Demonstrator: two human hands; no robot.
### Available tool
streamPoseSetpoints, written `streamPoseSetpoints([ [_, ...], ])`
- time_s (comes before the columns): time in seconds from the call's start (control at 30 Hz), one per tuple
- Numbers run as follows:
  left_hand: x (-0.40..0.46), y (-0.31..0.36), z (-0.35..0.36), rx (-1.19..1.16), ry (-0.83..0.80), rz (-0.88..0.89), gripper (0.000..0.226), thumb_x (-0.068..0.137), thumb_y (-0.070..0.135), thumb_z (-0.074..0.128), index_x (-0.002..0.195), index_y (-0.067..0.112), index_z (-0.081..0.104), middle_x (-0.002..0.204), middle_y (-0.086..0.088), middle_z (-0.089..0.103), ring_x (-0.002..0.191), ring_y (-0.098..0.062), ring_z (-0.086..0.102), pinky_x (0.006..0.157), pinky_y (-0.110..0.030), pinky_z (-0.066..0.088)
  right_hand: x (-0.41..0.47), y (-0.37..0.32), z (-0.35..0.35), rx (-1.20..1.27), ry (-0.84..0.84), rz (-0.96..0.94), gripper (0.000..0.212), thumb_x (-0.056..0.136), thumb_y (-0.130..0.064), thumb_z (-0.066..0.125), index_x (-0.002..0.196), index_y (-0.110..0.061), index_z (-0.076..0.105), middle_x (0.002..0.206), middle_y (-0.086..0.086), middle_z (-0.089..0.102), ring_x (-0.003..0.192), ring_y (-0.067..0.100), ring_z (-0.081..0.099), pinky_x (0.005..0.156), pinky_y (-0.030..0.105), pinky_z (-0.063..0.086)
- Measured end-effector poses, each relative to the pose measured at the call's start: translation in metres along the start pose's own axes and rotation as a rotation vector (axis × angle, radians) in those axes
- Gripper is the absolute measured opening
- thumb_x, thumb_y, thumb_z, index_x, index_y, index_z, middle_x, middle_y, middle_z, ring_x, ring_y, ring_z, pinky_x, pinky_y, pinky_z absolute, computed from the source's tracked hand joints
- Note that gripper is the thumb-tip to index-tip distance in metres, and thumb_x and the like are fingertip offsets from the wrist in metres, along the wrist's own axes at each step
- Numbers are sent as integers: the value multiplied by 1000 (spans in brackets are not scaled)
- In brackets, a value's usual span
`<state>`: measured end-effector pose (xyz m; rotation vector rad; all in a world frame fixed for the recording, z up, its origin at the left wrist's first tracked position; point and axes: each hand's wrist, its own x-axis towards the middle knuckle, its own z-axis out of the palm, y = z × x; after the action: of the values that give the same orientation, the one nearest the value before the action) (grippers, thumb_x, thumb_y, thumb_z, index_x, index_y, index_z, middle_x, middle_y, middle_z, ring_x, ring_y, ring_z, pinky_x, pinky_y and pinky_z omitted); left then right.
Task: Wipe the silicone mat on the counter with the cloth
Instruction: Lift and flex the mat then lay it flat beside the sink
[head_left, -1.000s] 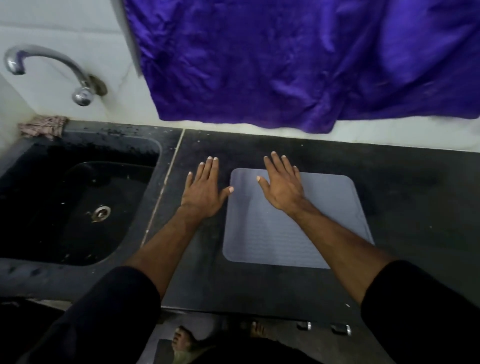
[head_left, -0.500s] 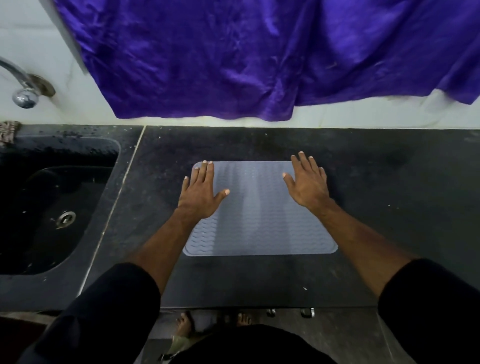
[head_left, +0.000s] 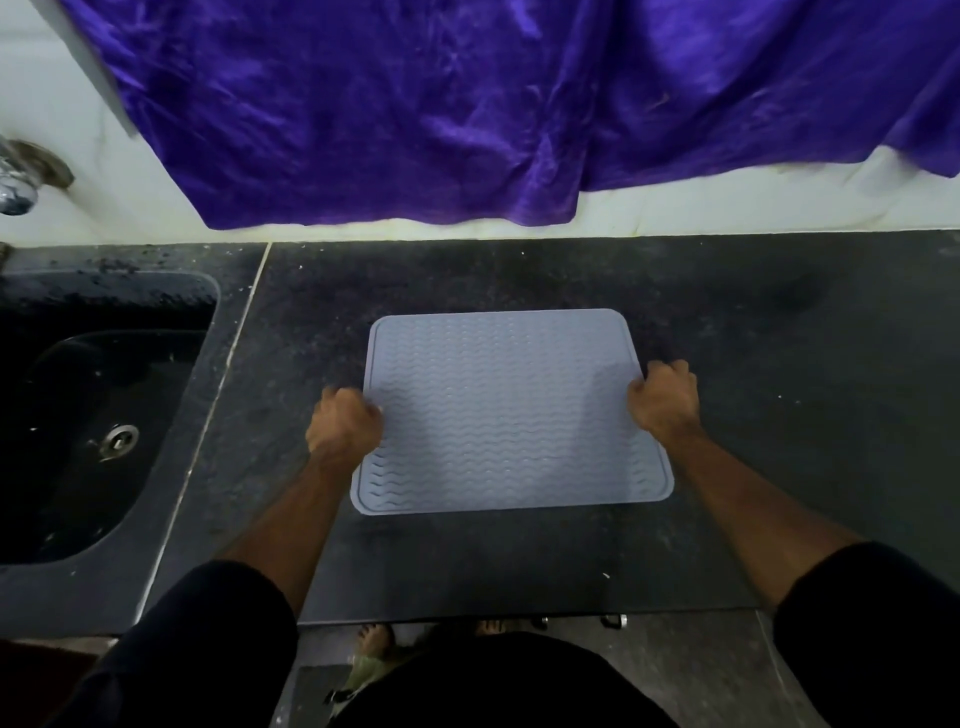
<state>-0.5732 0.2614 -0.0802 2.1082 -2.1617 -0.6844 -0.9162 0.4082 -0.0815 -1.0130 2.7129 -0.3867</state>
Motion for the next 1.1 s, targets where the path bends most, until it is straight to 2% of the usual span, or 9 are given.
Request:
streamPoseSetpoints([
  [0.13, 8, -1, 1, -97, -8, -64, 31, 92, 24, 58, 112, 2, 67, 114, -19, 65, 105, -36, 62, 90, -44, 53, 3, 7, 1, 43, -19, 45, 24, 89, -9, 49, 102, 6, 60, 120, 30, 53, 108, 43, 52, 97, 42, 43],
  [0.27, 17, -3, -1, -240, -16, -165, 28, 88, 20, 64, 110, 6, 72, 114, -20, 67, 107, -36, 63, 89, -38, 50, 8, 5, -2, 166, -39, 112, 11, 84, -1, 49, 76, -1, 56, 99, 25, 66, 88, 34, 61, 77, 33, 48],
  [0.43, 32, -10, -2, -439, -71, -326, 29, 80, 24, 74, 99, 2, 73, 103, -21, 69, 94, -35, 68, 87, -43, 56, 15, 8, -2, 292, -33, 202, 22, 85, -7, 56, 101, -1, 70, 108, 21, 68, 103, 37, 63, 90, 39, 51],
  [0.6, 35, -10, -1, -709, -170, -323, 15, 81, 10, 76, 83, -2, 68, 95, -20, 69, 87, -33, 68, 85, -47, 57, 17, 7, -10, 398, -76, 252, 16, 81, -8, 65, 95, -10, 72, 105, 11, 70, 95, 26, 64, 79, 33, 51],
  [0.67, 29, -2, -7, -814, -185, -318, 16, 81, 5, 76, 72, 1, 63, 87, -20, 68, 72, -29, 68, 70, -38, 60, 17, 3, -14, 460, -95, 246, 9, 79, -8, 67, 85, -13, 71, 98, 9, 71, 81, 18, 63, 70, 26, 49],
  [0.77, 17, 18, -20, -935, -211, -244, 16, 83, -3, 71, 71, -1, 62, 59, -8, 68, 46, -12, 65, 43, -21, 52, 14, -9, -20, 586, -68, 180, 10, 77, -9, 72, 73, -17, 69, 88, 8, 73, 70, 14, 64, 67, 26, 52],
  [0.87, 4, 43, -33, -1012, -247, -166, 13, 85, -3, 68, 74, 0, 63, 64, -7, 68, 53, -13, 66, 49, -22, 57, 7, -33, -27, 698, -32, 77, 12, 74, -9, 75, 74, -20, 69, 83, 2, 73, 75, 14, 68, 76, 32, 57],
  [0.97, -8, 73, -40, -1049, -284, -90, 11, 87, -3, 66, 76, 0, 64, 69, -7, 66, 63, -16, 64, 60, -23, 57, -3, -66, -29, 785, -12, -62, 14, 74, -4, 73, 74, -18, 68, 77, 1, 72, 72, 13, 68, 74, 34, 58],
  [1.1, -22, 109, -38, -1057, -332, -16, 8, 87, -1, 67, 79, 0, 64, 75, -10, 65, 67, -16, 64, 61, -22, 58, -19, -105, -27, 836, -24, -184, 9, 76, -6, 73, 80, -13, 71, 77, 5, 71, 65, 9, 65, 69, 31, 57],
])
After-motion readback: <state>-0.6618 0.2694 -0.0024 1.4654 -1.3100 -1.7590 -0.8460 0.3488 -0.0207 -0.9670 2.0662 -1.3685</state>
